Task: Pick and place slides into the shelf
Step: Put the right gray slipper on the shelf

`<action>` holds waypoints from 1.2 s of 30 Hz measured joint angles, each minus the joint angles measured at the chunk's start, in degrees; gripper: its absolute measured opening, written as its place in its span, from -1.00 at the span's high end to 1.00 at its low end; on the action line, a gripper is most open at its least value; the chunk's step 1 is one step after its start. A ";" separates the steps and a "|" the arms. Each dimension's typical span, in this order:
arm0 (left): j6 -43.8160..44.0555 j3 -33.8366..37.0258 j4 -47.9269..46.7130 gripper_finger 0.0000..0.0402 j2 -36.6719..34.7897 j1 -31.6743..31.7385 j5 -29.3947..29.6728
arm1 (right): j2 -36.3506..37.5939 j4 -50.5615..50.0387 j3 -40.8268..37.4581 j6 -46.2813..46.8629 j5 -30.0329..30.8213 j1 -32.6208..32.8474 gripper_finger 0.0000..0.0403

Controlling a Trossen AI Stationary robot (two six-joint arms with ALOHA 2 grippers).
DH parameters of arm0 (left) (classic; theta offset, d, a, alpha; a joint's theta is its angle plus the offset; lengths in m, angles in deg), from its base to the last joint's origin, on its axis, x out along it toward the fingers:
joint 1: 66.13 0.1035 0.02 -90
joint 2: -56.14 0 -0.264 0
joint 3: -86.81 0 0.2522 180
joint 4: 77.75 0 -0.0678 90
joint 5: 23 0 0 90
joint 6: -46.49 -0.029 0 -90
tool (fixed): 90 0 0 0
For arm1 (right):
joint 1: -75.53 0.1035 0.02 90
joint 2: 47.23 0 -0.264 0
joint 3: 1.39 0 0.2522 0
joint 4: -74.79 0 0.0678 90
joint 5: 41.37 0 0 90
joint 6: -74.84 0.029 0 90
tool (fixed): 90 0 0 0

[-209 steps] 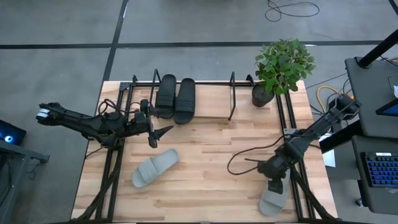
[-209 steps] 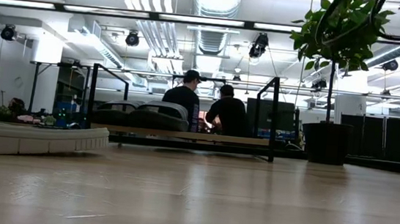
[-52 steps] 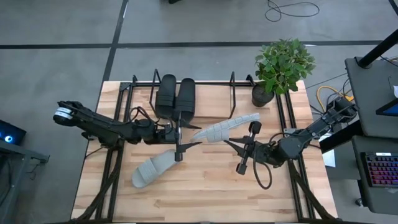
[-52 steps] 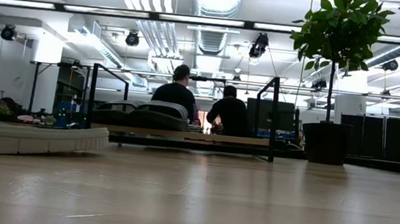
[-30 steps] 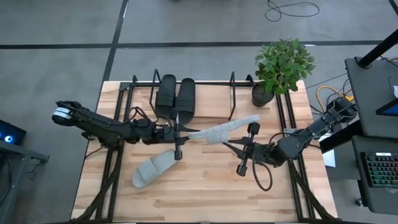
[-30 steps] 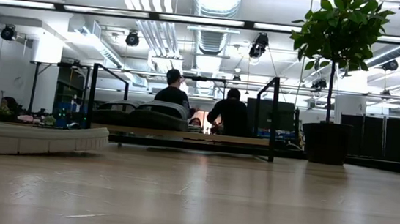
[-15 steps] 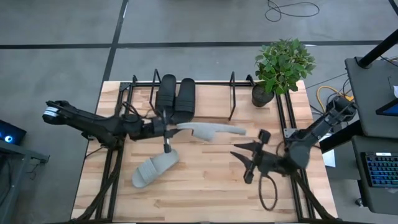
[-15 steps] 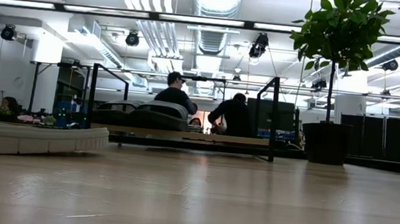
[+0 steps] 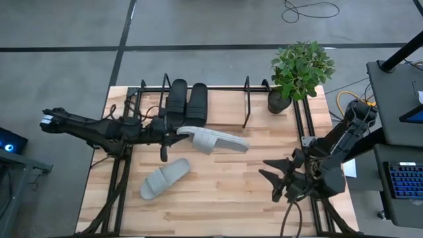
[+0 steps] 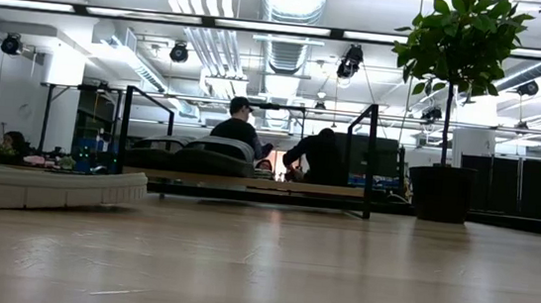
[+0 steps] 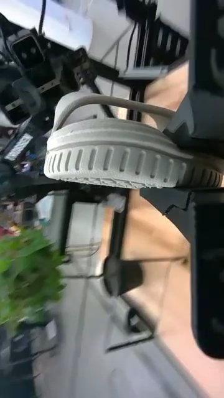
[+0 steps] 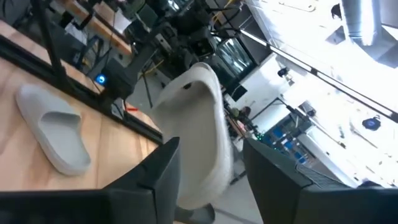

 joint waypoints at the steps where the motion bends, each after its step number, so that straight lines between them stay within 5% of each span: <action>1: 1.54 -0.55 -2.24 0.94 -0.14 0.43 -1.15 | 0.00 -0.40 0.00 0.00 0.59 0.39 0.18; 8: 13.28 -4.11 -10.60 0.94 2.67 7.74 -16.03 | -0.04 -10.70 -0.02 0.29 2.35 0.88 0.10; 13: 17.46 -7.08 -13.51 0.94 6.42 15.28 -33.85 | -0.04 -24.18 -0.02 1.40 2.24 0.89 0.06; 20: 18.58 -13.08 -17.64 0.94 10.62 23.53 -44.97 | -2.27 -26.87 -0.04 -2.69 2.34 0.99 0.06; 25: 18.81 -16.53 -17.27 0.94 13.44 25.30 -47.55 | -7.28 -27.44 -0.04 -11.60 3.93 0.95 0.06; 36: 19.91 -17.67 -17.42 0.94 17.33 25.37 -49.78 | -11.79 -37.15 -0.07 -10.02 5.39 -1.61 0.06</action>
